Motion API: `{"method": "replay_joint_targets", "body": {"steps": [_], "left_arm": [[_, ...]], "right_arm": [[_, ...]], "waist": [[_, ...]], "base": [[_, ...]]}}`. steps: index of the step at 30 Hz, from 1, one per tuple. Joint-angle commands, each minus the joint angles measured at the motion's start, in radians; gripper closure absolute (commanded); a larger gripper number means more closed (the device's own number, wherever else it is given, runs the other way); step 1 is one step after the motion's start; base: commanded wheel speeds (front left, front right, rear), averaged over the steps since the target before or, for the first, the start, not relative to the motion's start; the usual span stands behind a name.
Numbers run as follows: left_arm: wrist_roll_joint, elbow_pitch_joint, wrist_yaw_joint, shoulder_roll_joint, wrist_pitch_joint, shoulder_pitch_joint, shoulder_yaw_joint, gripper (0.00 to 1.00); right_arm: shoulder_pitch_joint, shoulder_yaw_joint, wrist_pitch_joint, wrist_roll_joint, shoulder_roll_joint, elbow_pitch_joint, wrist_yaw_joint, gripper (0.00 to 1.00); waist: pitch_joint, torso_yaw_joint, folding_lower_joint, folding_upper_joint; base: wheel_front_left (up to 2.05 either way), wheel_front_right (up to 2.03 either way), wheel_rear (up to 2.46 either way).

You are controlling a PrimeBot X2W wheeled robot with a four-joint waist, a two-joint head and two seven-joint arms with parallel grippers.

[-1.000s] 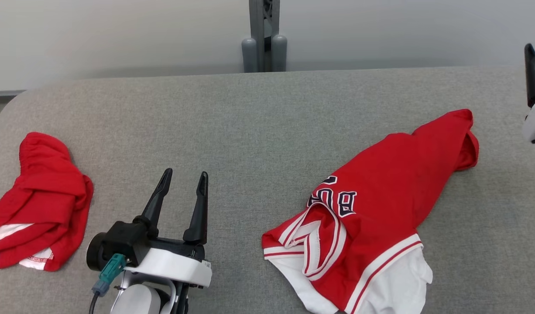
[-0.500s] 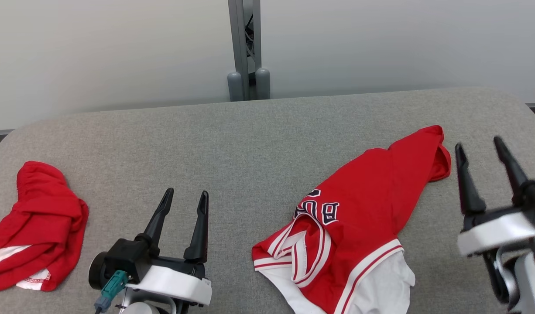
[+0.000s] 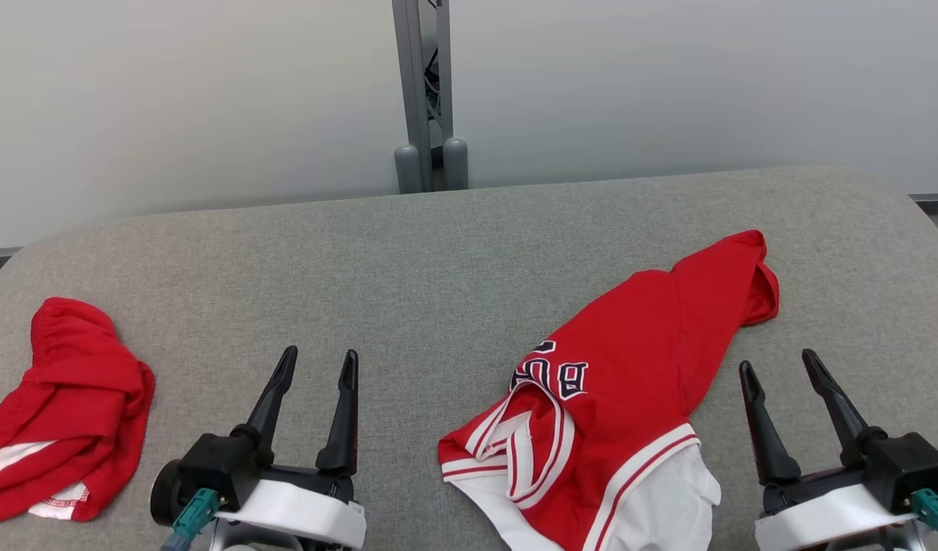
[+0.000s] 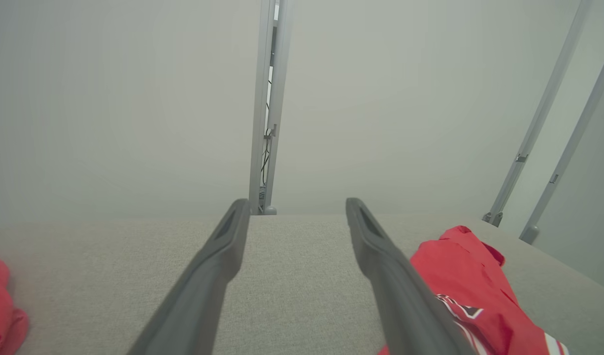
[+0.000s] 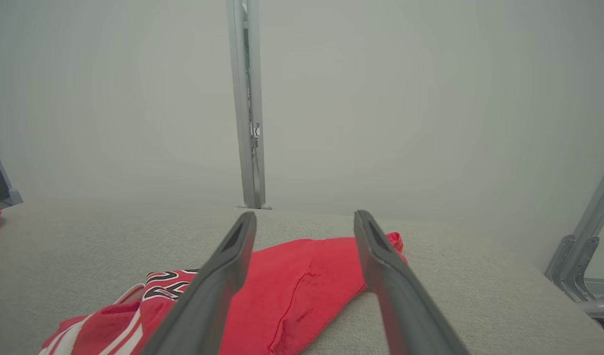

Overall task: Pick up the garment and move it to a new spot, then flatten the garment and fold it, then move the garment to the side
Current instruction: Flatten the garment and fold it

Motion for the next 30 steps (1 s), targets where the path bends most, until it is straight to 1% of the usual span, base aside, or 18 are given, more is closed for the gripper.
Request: {"method": "replay_joint_targets", "body": {"steps": [1, 5, 7, 8, 11, 13, 14, 15, 17, 21, 23, 25, 30], "left_arm": [[0.002, 0.0, 0.005, 0.004, 0.0, 0.006, 0.004, 0.0], [0.001, -0.003, 0.004, 0.004, 0.0, -0.001, 0.005, 0.0], [-0.014, 0.011, -0.008, 0.004, 0.0, -0.004, -0.008, 0.0], [-0.023, 0.033, -0.024, 0.004, 0.0, -0.004, -0.025, 0.0], [-0.073, 0.133, -0.101, 0.003, 0.0, -0.022, -0.105, 0.0], [-0.102, 0.227, -0.131, 0.004, 0.0, -0.043, -0.189, 0.0], [-0.11, 0.269, -0.137, 0.004, -0.001, -0.064, -0.231, 0.0], [-0.123, 0.305, -0.142, 0.004, -0.001, -0.083, -0.278, 0.0], [-0.183, 0.345, -0.141, 0.007, -0.001, -0.121, -0.386, 0.0], [-0.332, 0.379, -0.141, 0.05, 0.001, -0.195, -0.55, 0.0], [-0.383, 0.396, -0.141, 0.071, 0.002, -0.235, -0.606, 0.0], [-0.422, 0.428, -0.142, 0.083, 0.002, -0.266, -0.638, 0.0], [-0.498, 0.48, -0.142, 0.087, 0.016, -0.332, -0.728, 0.0]], "right_arm": [[0.002, -0.001, 0.0, -0.004, -0.004, -0.003, -0.001, 0.0], [-0.017, -0.004, 0.0, 0.0, -0.01, -0.007, -0.001, 0.0], [-0.018, -0.008, 0.0, -0.003, -0.012, -0.008, -0.001, 0.0], [-0.019, -0.01, 0.0, -0.005, -0.013, -0.007, -0.001, 0.0], [-0.022, -0.017, 0.0, -0.012, -0.013, -0.002, -0.001, 0.0], [-0.021, -0.025, 0.0, -0.015, -0.011, 0.003, -0.001, 0.0], [-0.021, -0.029, 0.0, -0.018, -0.009, 0.006, -0.001, 0.0], [-0.023, -0.032, 0.0, -0.019, -0.007, 0.006, -0.001, 0.0], [-0.031, -0.037, 0.0, -0.023, -0.003, 0.005, -0.001, 0.0], [-0.041, -0.043, 0.0, -0.025, 0.007, 0.006, -0.001, 0.0], [-0.049, -0.041, -0.001, -0.028, 0.011, 0.007, -0.001, 0.0], [-0.052, -0.04, -0.001, -0.031, 0.015, 0.007, -0.001, 0.0], [-0.064, -0.041, -0.001, -0.031, 0.024, 0.008, -0.001, 0.0]], "waist": [[0.0, 0.0, 0.0, -0.0001], [0.005, -0.002, 0.0, -0.0001], [0.011, -0.006, 0.0, -0.0001], [0.014, -0.009, 0.0, -0.0001], [0.024, -0.019, 0.0, -0.0001], [0.03, -0.027, 0.0, -0.0001], [0.033, -0.03, 0.0, -0.0001], [0.04, -0.034, 0.0, -0.0001], [0.055, -0.043, 0.0, -0.0001], [0.082, -0.057, 0.0, -0.0001], [0.094, -0.065, 0.0, -0.0001], [0.106, -0.072, 0.0, -0.0001], [0.128, -0.088, 0.0, -0.0001]], "base": [[0.0, 0.0, 0.0], [0.0, 0.0, 0.0], [0.0, 0.0, 0.0], [0.0, 0.0, 0.0], [0.0, 0.0, 0.0], [0.0, 0.0, 0.0], [0.0, 0.0, 0.0], [0.0, 0.0, 0.0], [0.0, 0.0, 0.0], [0.0, 0.0, 0.0], [0.0, 0.0, 0.0], [0.0, 0.0, 0.0], [0.0, 0.0, 0.0]]}}
